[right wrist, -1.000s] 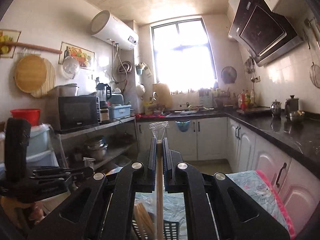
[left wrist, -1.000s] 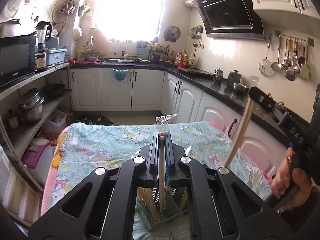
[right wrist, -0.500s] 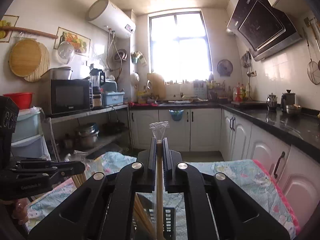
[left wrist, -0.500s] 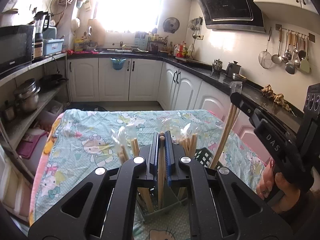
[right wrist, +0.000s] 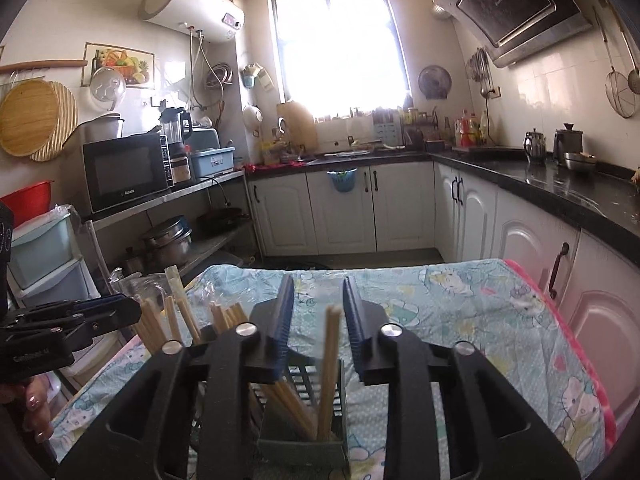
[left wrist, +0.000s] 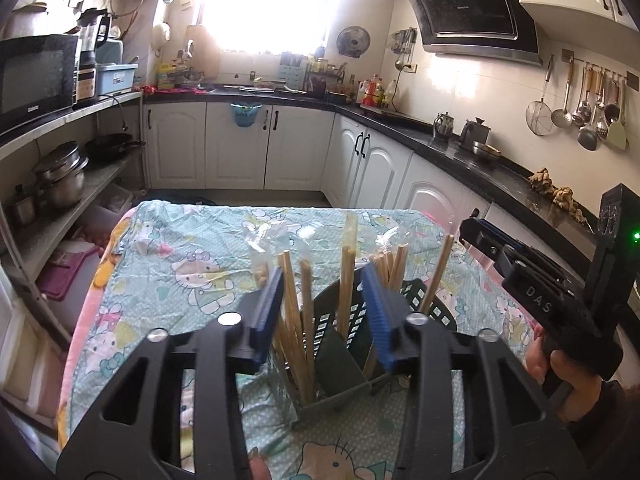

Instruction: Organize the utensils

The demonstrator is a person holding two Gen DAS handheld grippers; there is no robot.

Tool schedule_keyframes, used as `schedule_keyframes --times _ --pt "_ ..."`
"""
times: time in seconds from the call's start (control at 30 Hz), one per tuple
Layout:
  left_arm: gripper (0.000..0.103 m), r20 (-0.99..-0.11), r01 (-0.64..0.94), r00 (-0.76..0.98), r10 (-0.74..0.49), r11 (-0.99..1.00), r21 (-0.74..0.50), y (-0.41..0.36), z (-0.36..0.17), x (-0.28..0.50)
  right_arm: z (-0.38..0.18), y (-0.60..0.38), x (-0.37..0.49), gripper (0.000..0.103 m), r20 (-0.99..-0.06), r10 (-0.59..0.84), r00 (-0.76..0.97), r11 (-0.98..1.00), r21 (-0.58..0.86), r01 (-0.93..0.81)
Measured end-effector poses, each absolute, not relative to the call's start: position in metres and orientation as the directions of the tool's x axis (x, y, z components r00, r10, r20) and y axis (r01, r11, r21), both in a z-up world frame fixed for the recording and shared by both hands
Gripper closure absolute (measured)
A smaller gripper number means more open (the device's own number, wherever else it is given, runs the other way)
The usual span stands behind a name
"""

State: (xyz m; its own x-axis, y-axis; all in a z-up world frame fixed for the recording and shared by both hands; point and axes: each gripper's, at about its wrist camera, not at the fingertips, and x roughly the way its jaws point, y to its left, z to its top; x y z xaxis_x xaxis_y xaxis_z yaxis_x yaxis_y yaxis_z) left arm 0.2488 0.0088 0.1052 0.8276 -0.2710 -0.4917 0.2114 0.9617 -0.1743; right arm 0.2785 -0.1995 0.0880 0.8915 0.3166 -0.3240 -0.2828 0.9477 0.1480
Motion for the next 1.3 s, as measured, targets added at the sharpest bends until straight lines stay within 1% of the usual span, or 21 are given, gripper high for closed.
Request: schedule_keyframes --times 0.1,0.17,0.2,0.27,0.37,0.4,0.47,0.67,0.8,0.97,1.17,1.3 --pt "0.049 -0.490 0.197 0.831 -0.263 0.963 -0.183 0.014 0.110 0.243 0.095 -0.202 0.269 0.065 -0.329 0.325 0.886 0.944 0.162 -0.286" --pt "0.031 -0.486 0.178 0.838 -0.249 0.966 -0.189 0.019 0.115 0.237 0.100 -0.204 0.261 0.055 -0.331 0.333 0.883 0.941 0.168 -0.292" --pt "0.026 -0.483 0.172 0.841 -0.246 0.966 -0.193 0.021 0.117 0.234 0.103 -0.205 0.255 0.052 -0.331 0.334 0.882 0.941 0.165 -0.295" --pt "0.011 -0.474 0.156 0.849 -0.232 0.968 -0.196 0.025 0.122 0.226 0.108 -0.205 0.244 0.040 -0.329 0.336 0.882 0.941 0.161 -0.298" --pt "0.010 -0.455 0.140 0.862 -0.223 0.968 -0.209 0.033 0.129 0.211 0.114 -0.205 0.226 0.028 -0.333 0.346 0.877 0.937 0.162 -0.309" --pt "0.010 -0.453 0.138 0.863 -0.224 0.967 -0.215 0.035 0.131 0.207 0.115 -0.205 0.221 0.026 -0.337 0.347 0.875 0.937 0.161 -0.310" --pt "0.010 -0.456 0.130 0.862 -0.220 0.967 -0.220 0.038 0.133 0.199 0.118 -0.204 0.208 0.019 -0.341 0.350 0.872 0.936 0.159 -0.314" --pt "0.010 -0.494 0.116 0.844 -0.209 0.971 -0.211 0.040 0.127 0.172 0.123 -0.200 0.174 0.009 -0.355 0.348 0.868 0.937 0.141 -0.319" --pt "0.010 -0.521 0.106 0.830 -0.198 0.974 -0.202 0.038 0.118 0.153 0.119 -0.196 0.153 0.007 -0.363 0.343 0.866 0.939 0.131 -0.317" --pt "0.010 -0.546 0.100 0.816 -0.192 0.976 -0.193 0.034 0.105 0.129 0.104 -0.192 0.133 0.006 -0.397 0.324 0.859 0.946 0.103 -0.309" --pt "0.010 -0.594 0.105 0.777 -0.207 0.974 -0.201 0.028 0.082 0.110 0.071 -0.192 0.116 0.006 -0.486 0.293 0.823 0.954 0.086 -0.288" --pt "0.010 -0.598 0.084 0.780 -0.185 0.978 -0.193 0.022 0.058 0.097 0.050 -0.190 0.107 0.006 -0.517 0.264 0.815 0.959 0.052 -0.277"
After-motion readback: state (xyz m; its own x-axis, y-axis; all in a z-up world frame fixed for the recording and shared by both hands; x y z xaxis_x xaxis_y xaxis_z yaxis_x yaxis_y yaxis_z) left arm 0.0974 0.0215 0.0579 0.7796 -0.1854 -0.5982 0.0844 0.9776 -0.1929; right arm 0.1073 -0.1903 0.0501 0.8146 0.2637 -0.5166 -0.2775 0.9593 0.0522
